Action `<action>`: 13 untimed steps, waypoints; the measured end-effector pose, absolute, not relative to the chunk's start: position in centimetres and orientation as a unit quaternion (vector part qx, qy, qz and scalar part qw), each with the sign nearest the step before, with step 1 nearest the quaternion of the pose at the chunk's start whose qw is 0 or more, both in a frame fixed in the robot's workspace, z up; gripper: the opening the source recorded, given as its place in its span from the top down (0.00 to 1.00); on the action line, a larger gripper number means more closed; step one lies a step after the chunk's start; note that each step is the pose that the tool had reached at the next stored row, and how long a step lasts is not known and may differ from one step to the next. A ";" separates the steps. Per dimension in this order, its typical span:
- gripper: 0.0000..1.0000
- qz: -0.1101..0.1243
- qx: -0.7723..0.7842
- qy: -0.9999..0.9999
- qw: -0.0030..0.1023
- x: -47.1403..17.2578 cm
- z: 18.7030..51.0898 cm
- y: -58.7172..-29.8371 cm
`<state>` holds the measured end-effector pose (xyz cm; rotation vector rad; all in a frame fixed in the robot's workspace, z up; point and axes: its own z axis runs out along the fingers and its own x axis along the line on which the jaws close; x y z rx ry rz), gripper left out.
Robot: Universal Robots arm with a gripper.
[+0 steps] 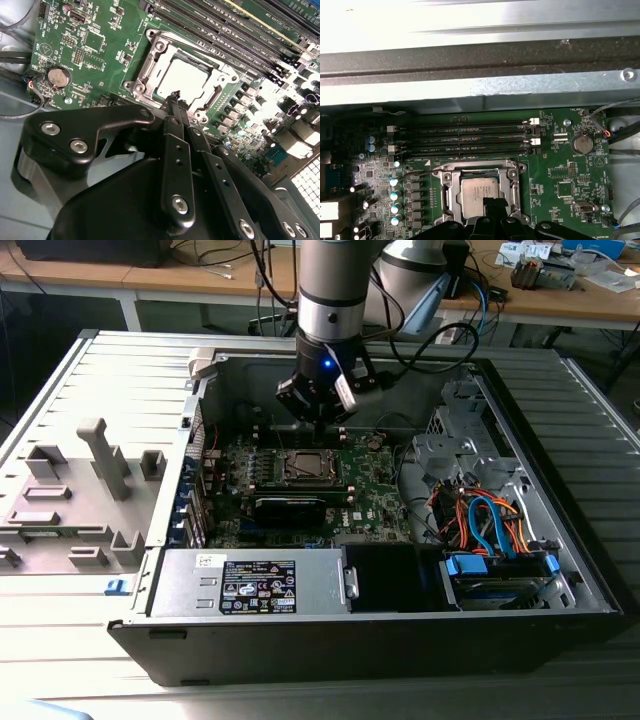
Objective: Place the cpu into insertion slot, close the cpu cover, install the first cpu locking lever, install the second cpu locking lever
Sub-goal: 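Install the first cpu locking lever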
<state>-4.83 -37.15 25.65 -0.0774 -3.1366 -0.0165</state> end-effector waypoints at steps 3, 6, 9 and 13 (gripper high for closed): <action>0.89 -0.005 -0.025 -1.000 0.002 -5.0 25.6 -37.1; 0.89 -0.005 -0.025 -1.000 0.002 -5.2 25.6 -37.1; 0.89 -0.005 -0.025 -1.000 0.002 -5.5 25.6 -37.1; 0.89 -0.005 -0.025 -1.000 0.002 -5.7 25.6 -37.1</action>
